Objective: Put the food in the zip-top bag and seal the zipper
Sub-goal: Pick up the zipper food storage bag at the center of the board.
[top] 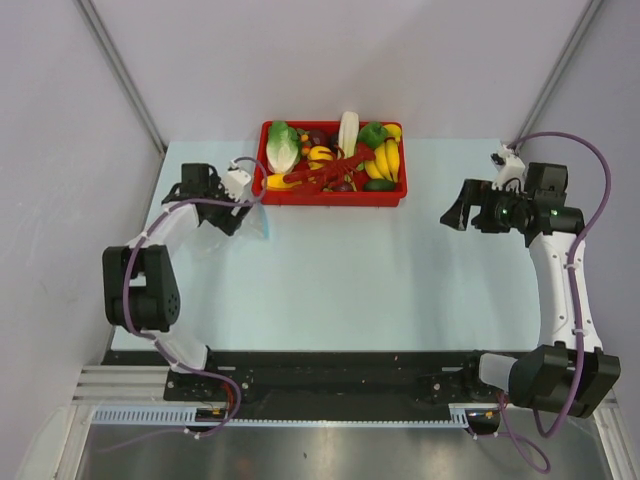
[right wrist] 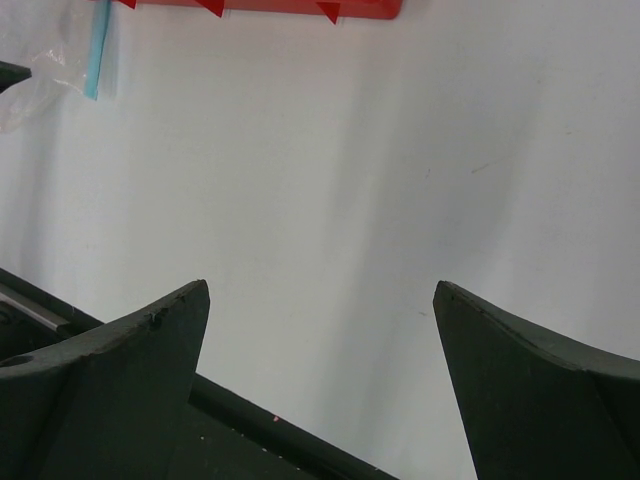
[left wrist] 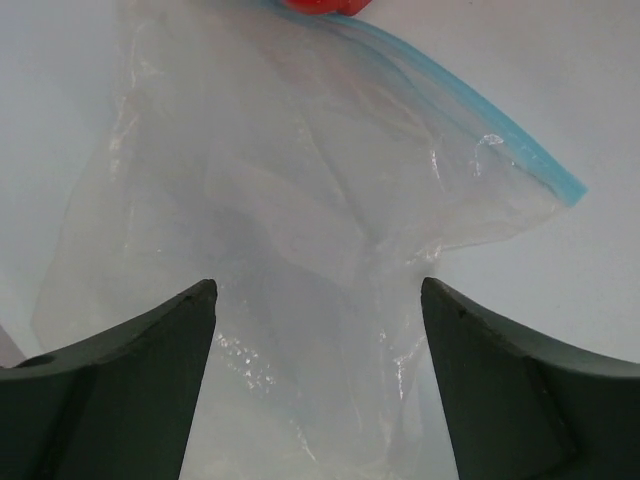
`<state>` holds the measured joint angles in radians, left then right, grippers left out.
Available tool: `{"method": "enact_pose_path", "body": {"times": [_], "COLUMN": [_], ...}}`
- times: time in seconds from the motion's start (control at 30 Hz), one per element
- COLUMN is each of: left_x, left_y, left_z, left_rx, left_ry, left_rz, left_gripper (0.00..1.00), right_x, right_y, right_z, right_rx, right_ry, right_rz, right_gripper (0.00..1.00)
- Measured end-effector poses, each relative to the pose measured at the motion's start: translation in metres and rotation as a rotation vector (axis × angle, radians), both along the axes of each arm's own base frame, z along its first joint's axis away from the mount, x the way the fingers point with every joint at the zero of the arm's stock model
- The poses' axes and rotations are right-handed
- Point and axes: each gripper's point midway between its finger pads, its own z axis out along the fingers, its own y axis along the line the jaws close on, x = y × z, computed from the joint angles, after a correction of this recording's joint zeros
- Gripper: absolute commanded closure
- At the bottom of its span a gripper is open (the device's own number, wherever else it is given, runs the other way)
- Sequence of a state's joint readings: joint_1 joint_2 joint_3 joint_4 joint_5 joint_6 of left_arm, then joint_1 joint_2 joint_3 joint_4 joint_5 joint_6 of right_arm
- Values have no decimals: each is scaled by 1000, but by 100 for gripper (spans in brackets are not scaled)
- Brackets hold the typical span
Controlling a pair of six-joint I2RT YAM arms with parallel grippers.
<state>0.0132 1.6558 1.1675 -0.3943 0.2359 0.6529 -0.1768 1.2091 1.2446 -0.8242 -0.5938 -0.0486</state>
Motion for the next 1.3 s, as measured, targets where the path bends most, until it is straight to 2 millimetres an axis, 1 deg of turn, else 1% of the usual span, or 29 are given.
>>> {"method": "enact_pose_path", "body": {"times": [0.1,0.17,0.2,0.23,0.27,0.3,0.4,0.47,0.53,0.57,0.67,0.73,0.83,0.9,0.97,1.03,1.13,1.2,1.23,1.3], "left_x": [7,5,2,-2,-6,-12,-39,-53,-69,-77,-96,-103,-113,-124,-131,-138,-156,-168,-177,-188], "left_y": [0,1,2,2,3,3,7,9,8,6,-4,-10,-18,-26,-37,-51,-80,-96,-106,-117], "left_z": [-17,-29,-33,-35,-33,-31,-17,0,23,35,60,67,61,58,66,86,128,150,162,174], "left_rx": [19,34,41,46,48,49,50,41,25,18,-9,-33,-69,-115,-158,-201,-264,-302,-333,-373], "left_ry": [18,50,68,78,76,76,74,50,-2,-31,-99,-109,-65,-24,-21,-55,-148,-190,-204,-213], "left_rz": [-35,-57,-68,-82,-94,-105,-130,-134,-143,-148,-178,-200,-229,-253,-284,-325,-420,-480,-517,-558], "left_gripper": [54,59,67,77,93,100,100,100,100,100,100,100,100,100,100,100,100,100,100,100], "right_x": [0,-1,-1,-1,-2,-3,-5,-8,-10,-11,-14,-16,-18,-19,-21,-24,-33,-46,-54,-70], "right_y": [3,6,6,8,9,11,17,22,29,31,42,47,53,54,58,64,80,94,103,122], "right_z": [0,0,0,0,0,1,5,8,11,12,14,14,15,16,18,20,23,26,29,43], "right_rx": [-4,-4,-4,-3,-3,0,10,17,26,30,37,40,46,57,77,103,137,119,98,49], "right_ry": [-2,-2,-2,-3,-5,-8,-20,-30,-39,-41,-46,-45,-44,-43,-36,-40,-114,-205,-266,-411], "right_rz": [14,21,24,28,34,41,67,86,110,119,154,173,188,190,195,217,293,375,431,552], "right_gripper": [0,0,0,0,0,0,0,0,0,0,0,0,0,0,0,0,0,0,0,0]}}
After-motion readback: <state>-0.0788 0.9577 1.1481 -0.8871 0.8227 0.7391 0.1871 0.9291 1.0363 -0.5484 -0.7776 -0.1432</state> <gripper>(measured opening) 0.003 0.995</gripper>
